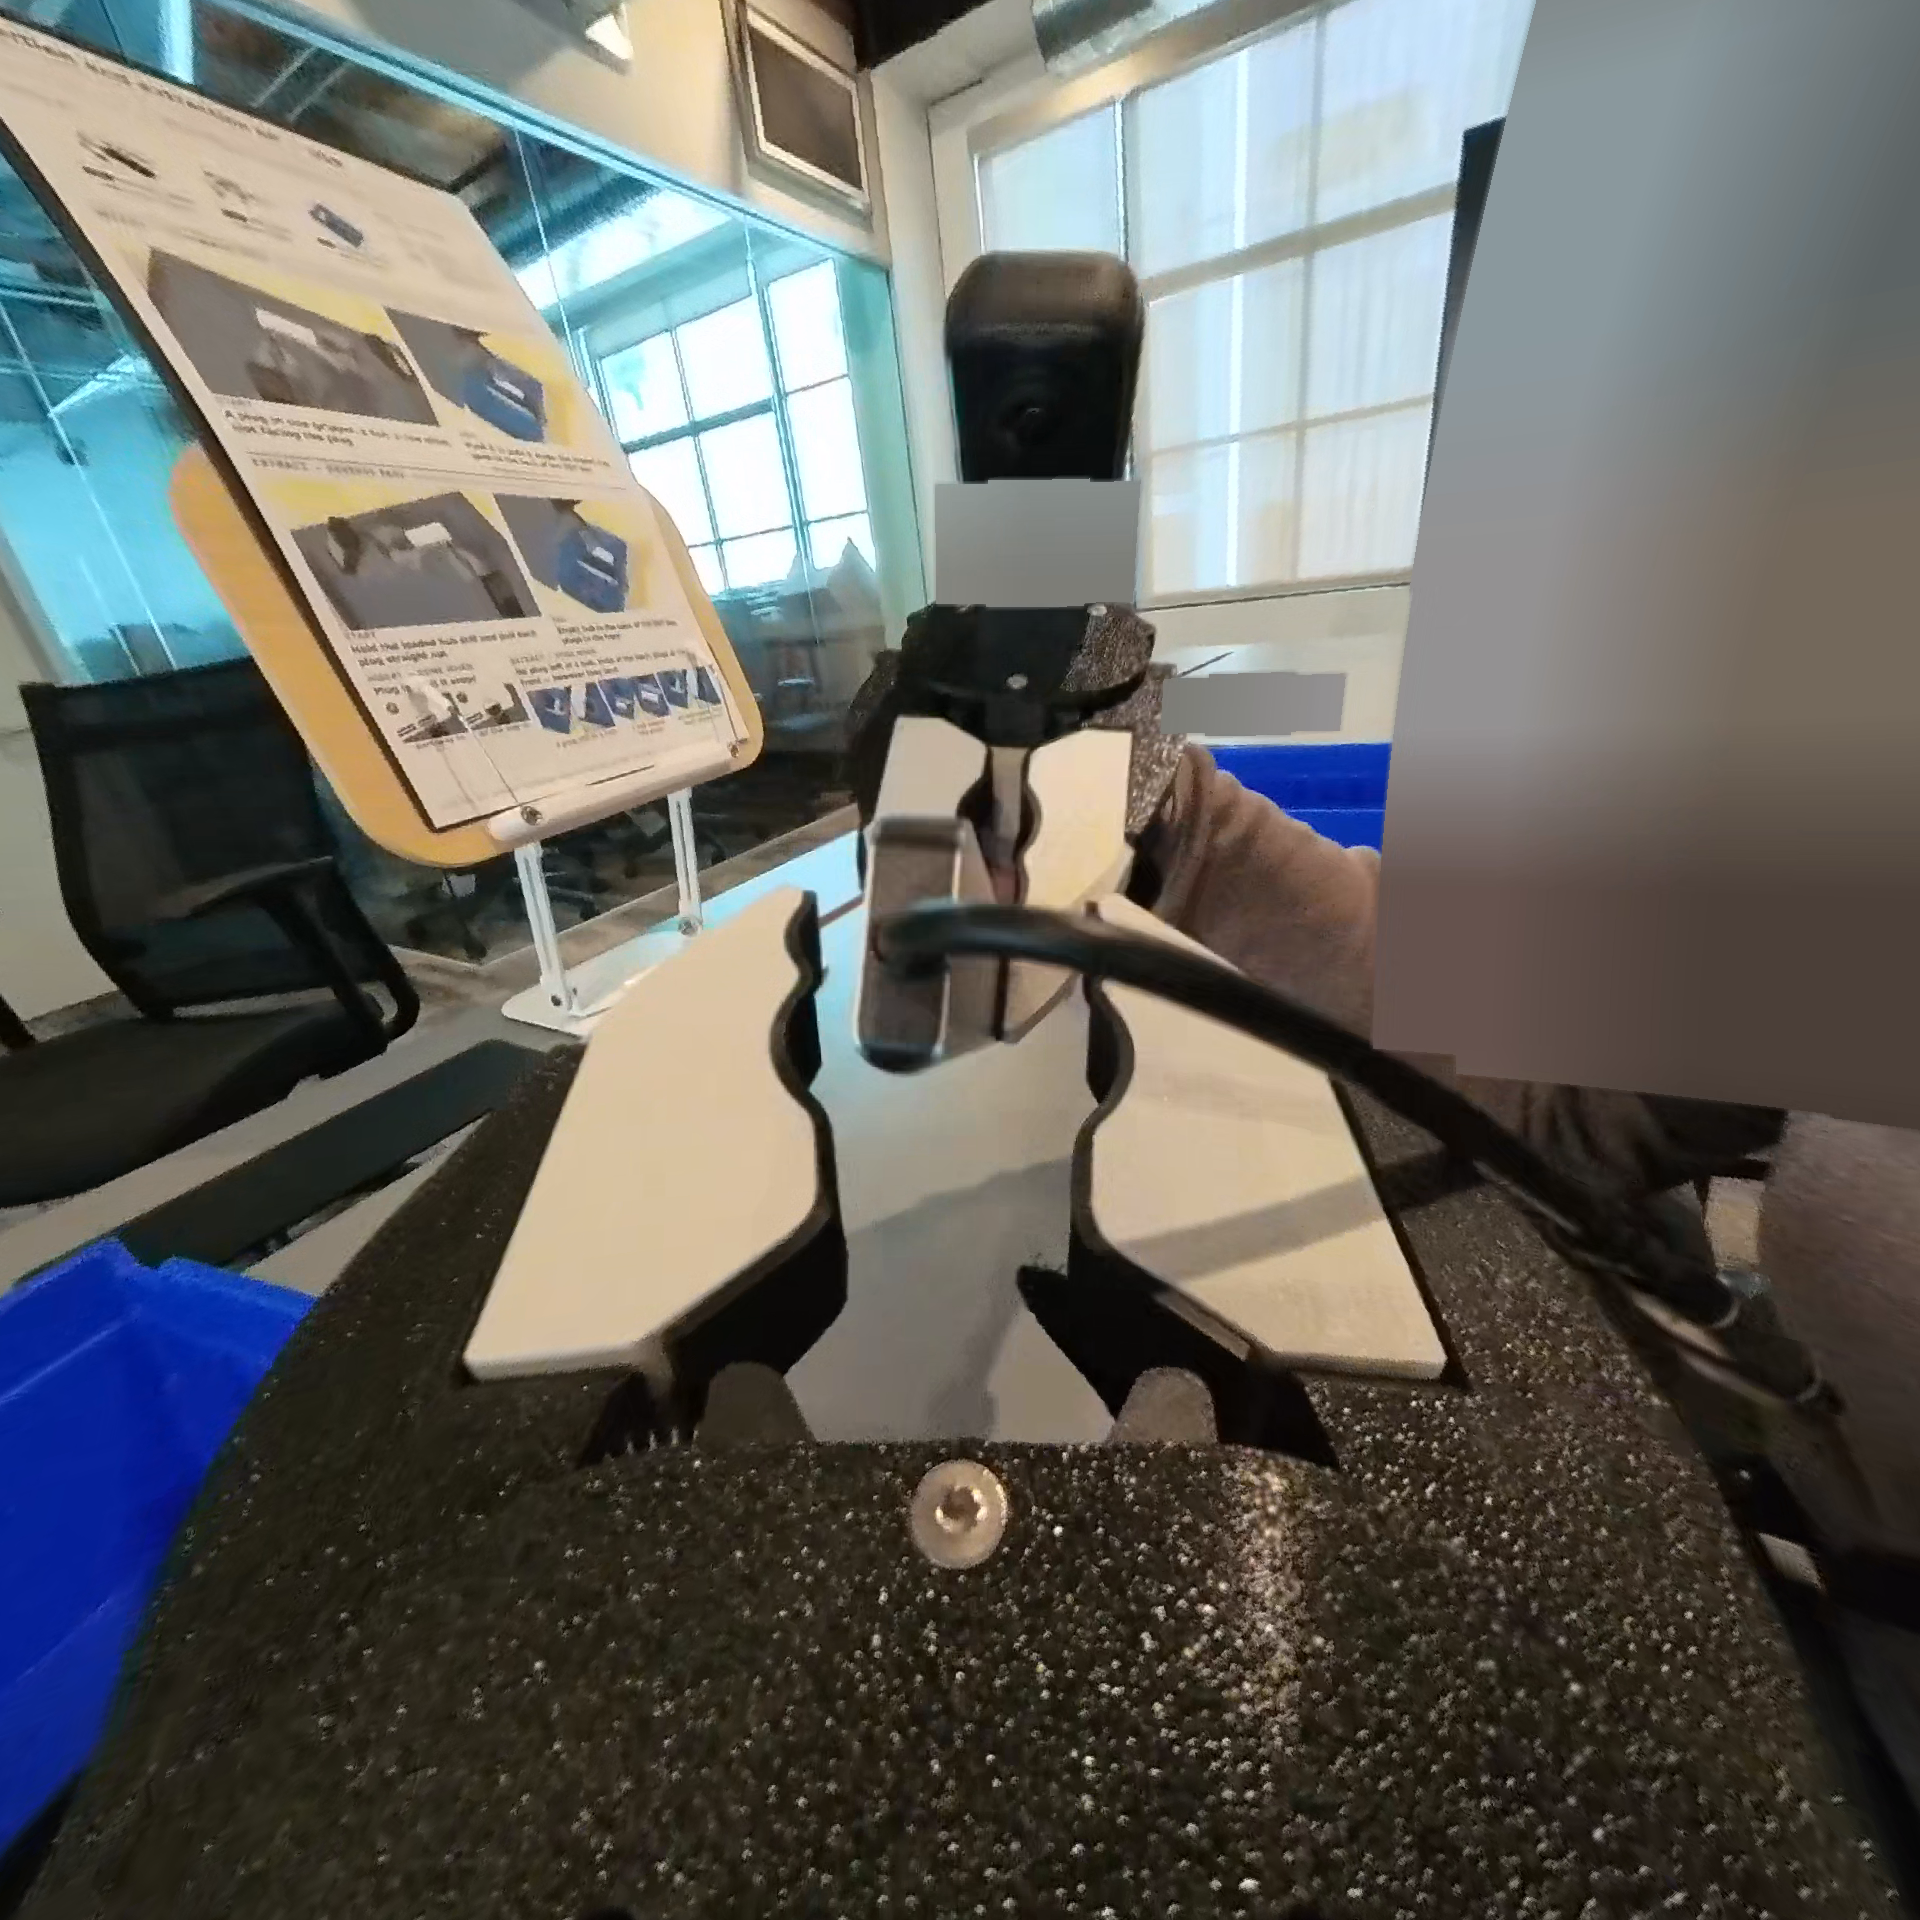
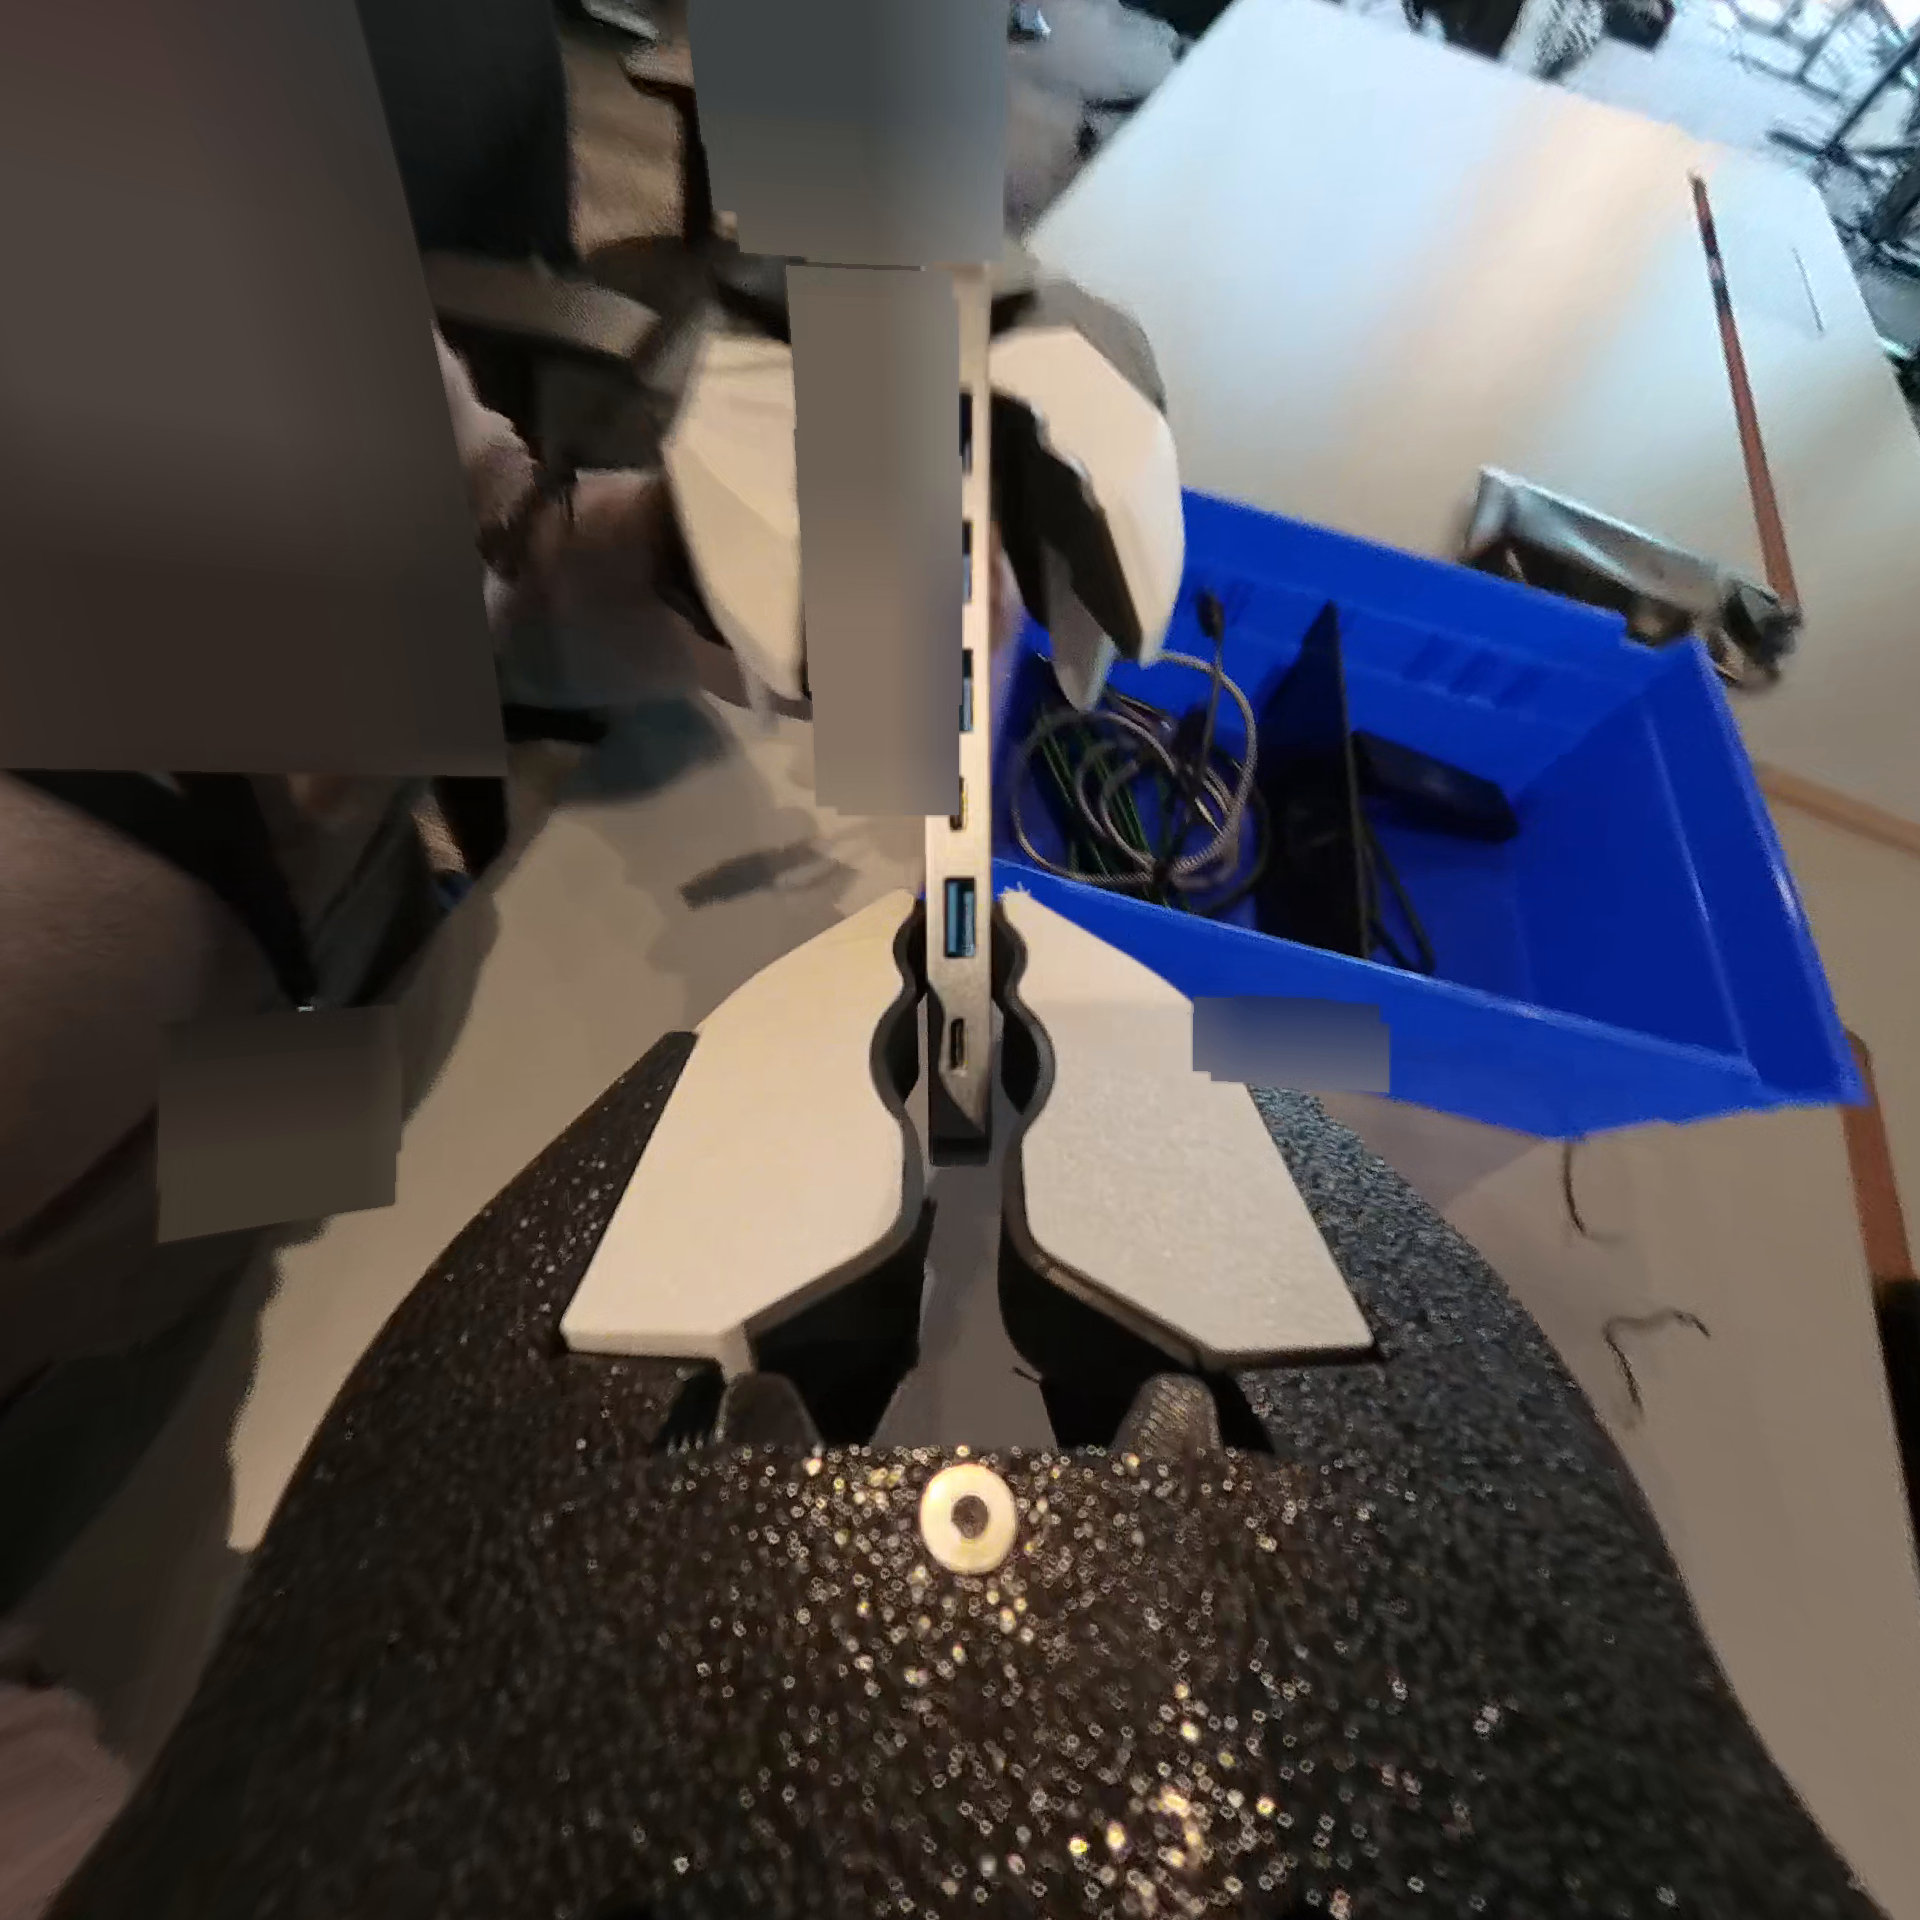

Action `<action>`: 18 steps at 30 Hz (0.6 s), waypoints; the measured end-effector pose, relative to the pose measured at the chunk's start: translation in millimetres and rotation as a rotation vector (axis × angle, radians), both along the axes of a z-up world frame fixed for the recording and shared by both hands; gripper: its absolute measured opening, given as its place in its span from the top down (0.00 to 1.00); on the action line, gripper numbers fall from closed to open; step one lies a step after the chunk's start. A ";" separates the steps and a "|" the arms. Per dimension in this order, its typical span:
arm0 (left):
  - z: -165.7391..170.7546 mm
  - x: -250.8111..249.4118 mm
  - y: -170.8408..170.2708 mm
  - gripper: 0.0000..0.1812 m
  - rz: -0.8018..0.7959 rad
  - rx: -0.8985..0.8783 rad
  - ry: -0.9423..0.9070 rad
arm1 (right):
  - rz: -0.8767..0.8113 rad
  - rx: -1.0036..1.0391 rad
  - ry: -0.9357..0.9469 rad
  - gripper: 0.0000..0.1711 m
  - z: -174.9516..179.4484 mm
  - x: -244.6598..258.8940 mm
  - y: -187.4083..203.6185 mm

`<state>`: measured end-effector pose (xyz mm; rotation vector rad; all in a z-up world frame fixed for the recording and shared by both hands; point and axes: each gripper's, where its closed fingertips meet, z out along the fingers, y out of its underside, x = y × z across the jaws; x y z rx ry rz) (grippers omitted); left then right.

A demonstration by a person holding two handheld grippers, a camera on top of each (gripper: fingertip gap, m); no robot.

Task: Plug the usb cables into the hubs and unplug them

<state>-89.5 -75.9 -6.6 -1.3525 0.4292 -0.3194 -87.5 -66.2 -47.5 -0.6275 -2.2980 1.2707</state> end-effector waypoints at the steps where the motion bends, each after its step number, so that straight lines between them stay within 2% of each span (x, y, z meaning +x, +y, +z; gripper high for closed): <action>1: -0.7 1.0 -0.2 0.75 -0.006 -0.002 0.001 | 0.007 -0.004 0.000 0.94 0.7 1.0 -0.9; 7: -8.9 4.0 4.2 0.83 -0.008 -0.032 0.019 | 0.011 -0.010 0.029 0.94 5.7 0.9 -2.2; 10: -6.5 3.4 3.8 0.90 0.001 -0.009 0.014 | 0.024 -0.030 0.032 0.94 9.0 3.3 -2.5; 18: -5.6 8.0 -0.6 0.94 -0.053 -0.016 0.009 | 0.047 -0.061 0.044 0.94 12.9 4.9 -4.8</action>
